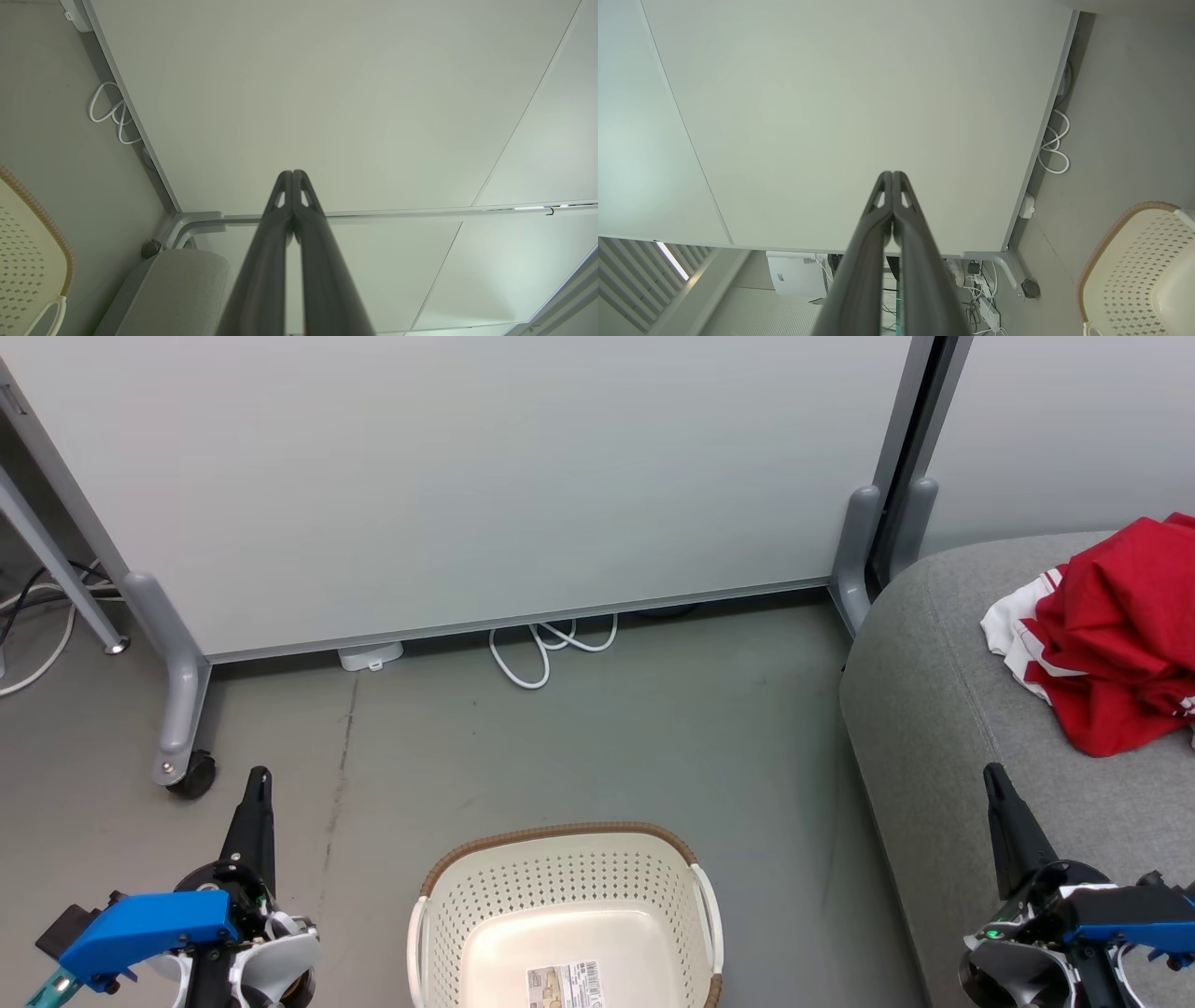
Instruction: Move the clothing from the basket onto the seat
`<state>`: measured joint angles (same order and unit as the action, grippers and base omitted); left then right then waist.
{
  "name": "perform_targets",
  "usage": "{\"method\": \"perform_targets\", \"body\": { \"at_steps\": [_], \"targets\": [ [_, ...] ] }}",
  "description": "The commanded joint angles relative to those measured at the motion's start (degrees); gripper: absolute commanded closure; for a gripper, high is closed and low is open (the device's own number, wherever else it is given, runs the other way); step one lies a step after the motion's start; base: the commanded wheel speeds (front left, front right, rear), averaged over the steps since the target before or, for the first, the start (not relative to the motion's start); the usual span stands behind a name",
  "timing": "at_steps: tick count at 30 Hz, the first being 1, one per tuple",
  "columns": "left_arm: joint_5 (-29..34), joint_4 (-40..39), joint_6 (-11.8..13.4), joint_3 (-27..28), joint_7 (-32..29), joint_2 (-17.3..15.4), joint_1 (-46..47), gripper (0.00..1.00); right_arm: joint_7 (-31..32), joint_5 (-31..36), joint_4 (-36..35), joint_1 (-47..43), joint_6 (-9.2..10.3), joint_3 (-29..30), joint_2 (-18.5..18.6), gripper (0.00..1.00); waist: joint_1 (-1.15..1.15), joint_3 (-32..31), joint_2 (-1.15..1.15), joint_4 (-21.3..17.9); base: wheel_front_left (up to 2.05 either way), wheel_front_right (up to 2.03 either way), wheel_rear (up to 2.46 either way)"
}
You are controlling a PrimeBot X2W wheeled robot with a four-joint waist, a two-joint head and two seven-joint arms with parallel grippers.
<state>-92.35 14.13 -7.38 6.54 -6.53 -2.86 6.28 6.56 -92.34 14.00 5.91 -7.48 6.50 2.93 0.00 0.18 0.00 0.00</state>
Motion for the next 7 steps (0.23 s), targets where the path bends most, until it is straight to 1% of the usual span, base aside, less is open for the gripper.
{"method": "perform_targets", "body": {
  "at_steps": [1, 7],
  "targets": [
    [-0.13, -0.22, -0.23, 0.14, -0.21, -0.03, -0.17, 1.00, 0.16, -0.14, 0.07, 0.52, -0.02, 0.09, -0.09, 1.00, 0.00, 0.00, 0.00, 0.00, 0.00, 0.00, 0.00],
    [-0.13, -0.22, -0.23, 0.14, -0.21, -0.03, -0.18, 1.00, 0.16, -0.14, 0.07, 0.52, -0.02, 0.09, -0.09, 1.00, 0.00, 0.00, 0.00, 0.00, 0.00, 0.00, 0.00]
  ]
}}
